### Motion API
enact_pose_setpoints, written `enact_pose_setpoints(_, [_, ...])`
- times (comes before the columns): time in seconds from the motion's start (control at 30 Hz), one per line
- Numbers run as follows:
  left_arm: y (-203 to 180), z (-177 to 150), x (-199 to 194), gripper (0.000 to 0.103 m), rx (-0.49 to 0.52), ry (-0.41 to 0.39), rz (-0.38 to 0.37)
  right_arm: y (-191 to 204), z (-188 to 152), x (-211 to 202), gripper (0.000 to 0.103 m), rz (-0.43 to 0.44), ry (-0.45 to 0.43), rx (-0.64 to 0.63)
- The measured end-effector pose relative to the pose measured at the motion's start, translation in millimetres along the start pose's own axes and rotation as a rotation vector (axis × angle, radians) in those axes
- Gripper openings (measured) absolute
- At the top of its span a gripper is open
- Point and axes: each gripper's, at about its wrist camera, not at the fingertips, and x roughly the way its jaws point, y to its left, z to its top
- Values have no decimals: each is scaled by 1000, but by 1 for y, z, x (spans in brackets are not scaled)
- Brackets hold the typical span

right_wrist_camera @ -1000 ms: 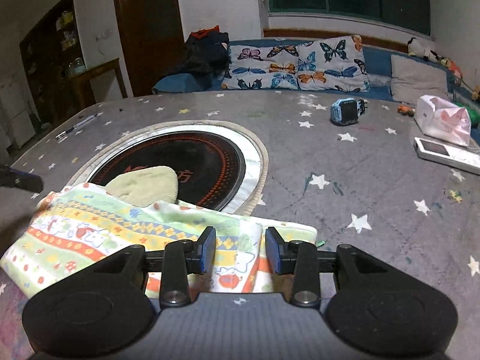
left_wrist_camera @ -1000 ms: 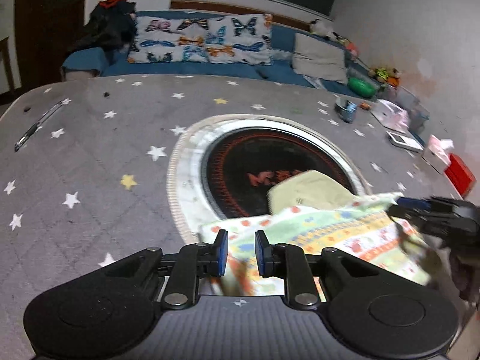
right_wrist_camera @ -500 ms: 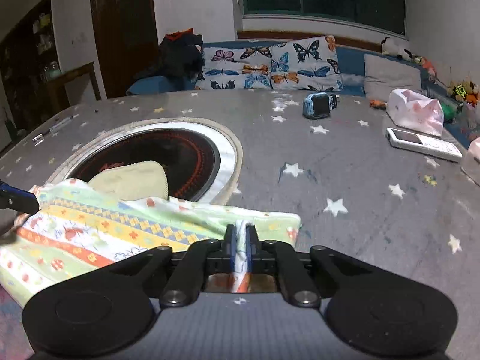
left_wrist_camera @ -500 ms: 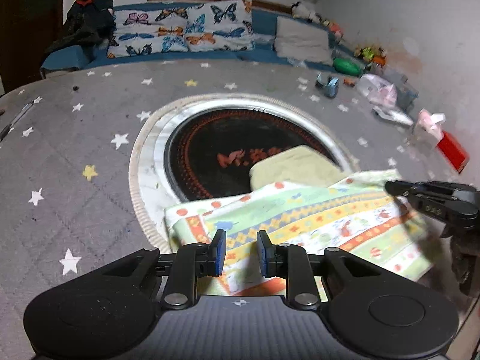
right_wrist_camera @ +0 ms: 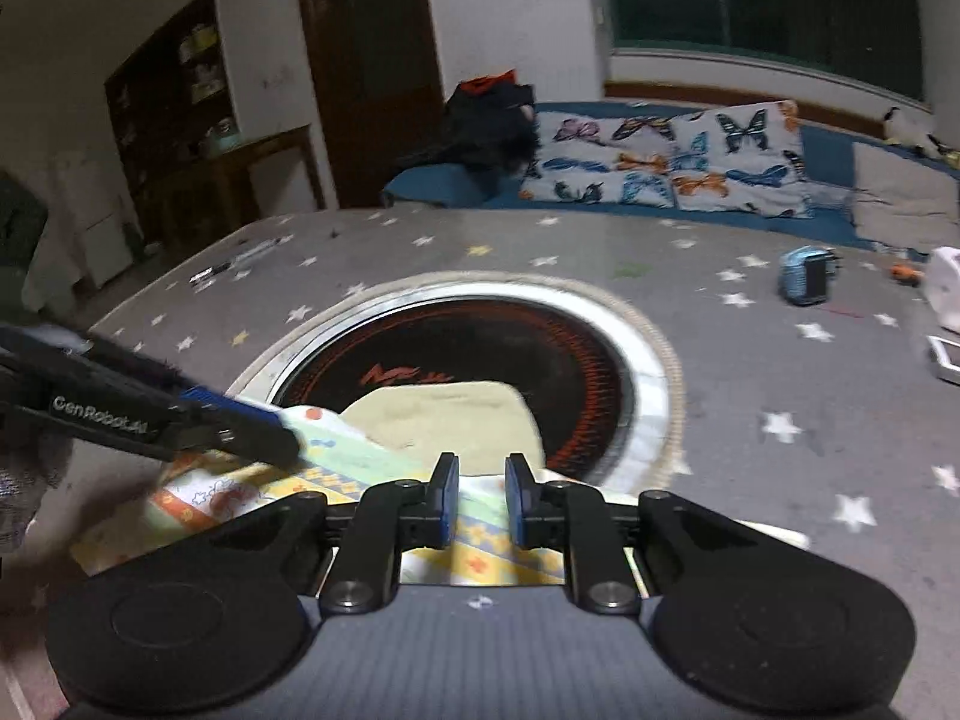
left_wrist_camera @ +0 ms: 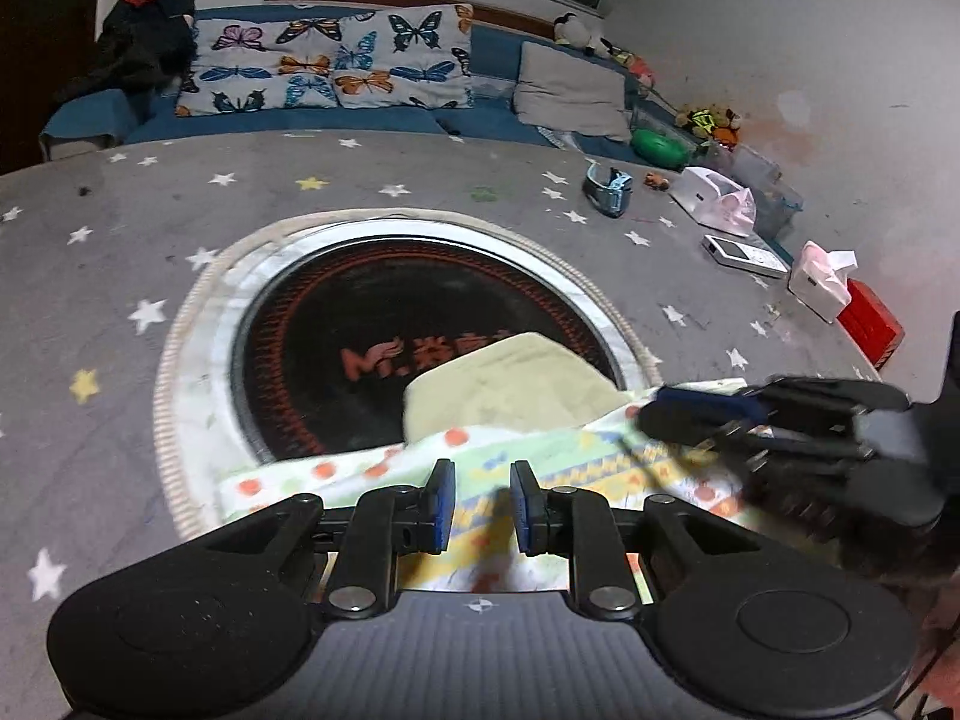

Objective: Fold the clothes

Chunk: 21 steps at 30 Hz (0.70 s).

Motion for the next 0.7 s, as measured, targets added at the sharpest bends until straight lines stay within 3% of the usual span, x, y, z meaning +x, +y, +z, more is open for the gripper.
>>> enact_pose_setpoints(0.13, [4,2,16,22,-6,14,36,2,-4,23,16,10,59,9])
enact_pose_setpoints(0.33, [14,-3,15,22,-46,5,40,11,-6,18,16,-7,51,-19])
enact_pose_setpoints(0.7, [-26,-41,-19,23,74,-23,-5,49,-23,-23,19,83,56,-130])
